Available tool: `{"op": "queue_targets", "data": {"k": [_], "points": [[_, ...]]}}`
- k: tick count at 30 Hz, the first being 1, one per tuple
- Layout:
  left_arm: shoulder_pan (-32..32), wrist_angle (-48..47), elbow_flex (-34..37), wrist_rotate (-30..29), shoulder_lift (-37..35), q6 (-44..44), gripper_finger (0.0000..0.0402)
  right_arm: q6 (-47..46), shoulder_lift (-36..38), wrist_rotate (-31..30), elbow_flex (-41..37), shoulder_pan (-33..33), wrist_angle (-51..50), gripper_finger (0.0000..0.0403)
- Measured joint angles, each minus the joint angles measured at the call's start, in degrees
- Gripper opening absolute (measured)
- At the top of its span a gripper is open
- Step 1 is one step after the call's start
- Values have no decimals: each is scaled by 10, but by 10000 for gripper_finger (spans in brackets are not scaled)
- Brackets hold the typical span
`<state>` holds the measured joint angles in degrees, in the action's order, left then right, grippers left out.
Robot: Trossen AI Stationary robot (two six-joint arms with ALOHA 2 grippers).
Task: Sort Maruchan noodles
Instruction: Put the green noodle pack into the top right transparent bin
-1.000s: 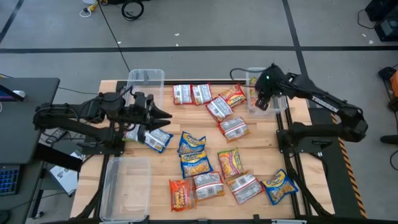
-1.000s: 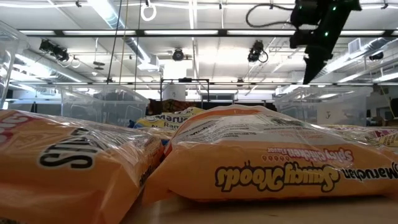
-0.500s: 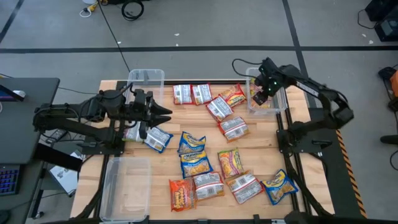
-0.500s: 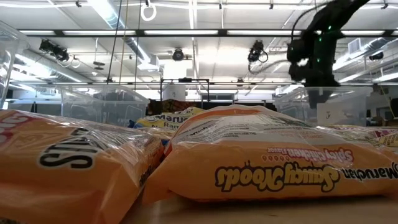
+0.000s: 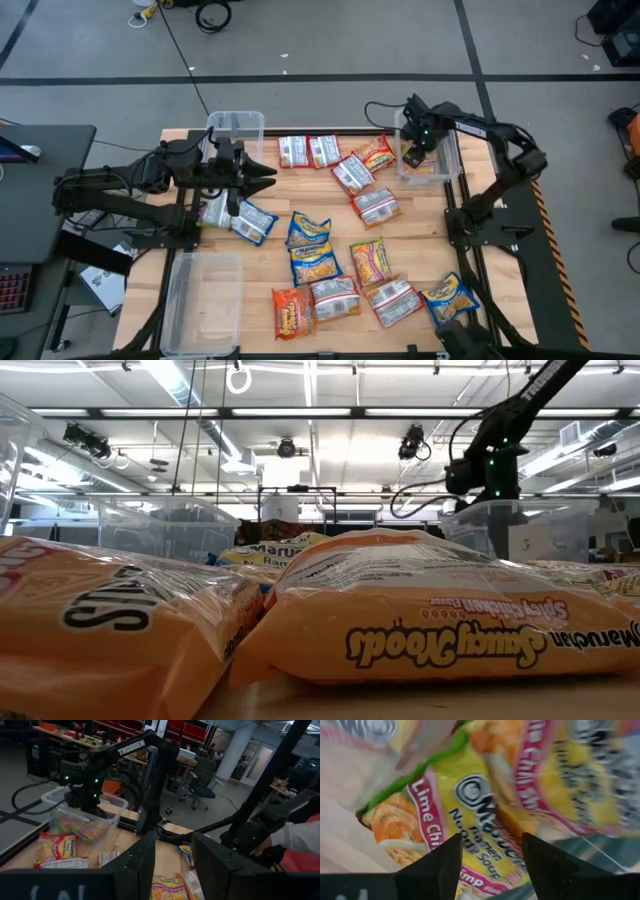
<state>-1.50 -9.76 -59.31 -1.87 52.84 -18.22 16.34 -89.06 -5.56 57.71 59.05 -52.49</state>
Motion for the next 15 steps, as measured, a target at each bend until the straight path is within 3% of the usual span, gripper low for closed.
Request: {"op": "queue_targets", "data": {"k": [7,10,13,15], "points": [[0,0,0,0,0,-2,133,44,-29,-11,2,0,13,176],[0,0,0,0,0,-6,133,52,-28,-4,2,0,12,121],[1,0,0,6,0,-6,133,67,-17,5,2,0,10,35],[1,0,0,6,0,-6,133,76,-5,18,2,-1,5,13]]}}
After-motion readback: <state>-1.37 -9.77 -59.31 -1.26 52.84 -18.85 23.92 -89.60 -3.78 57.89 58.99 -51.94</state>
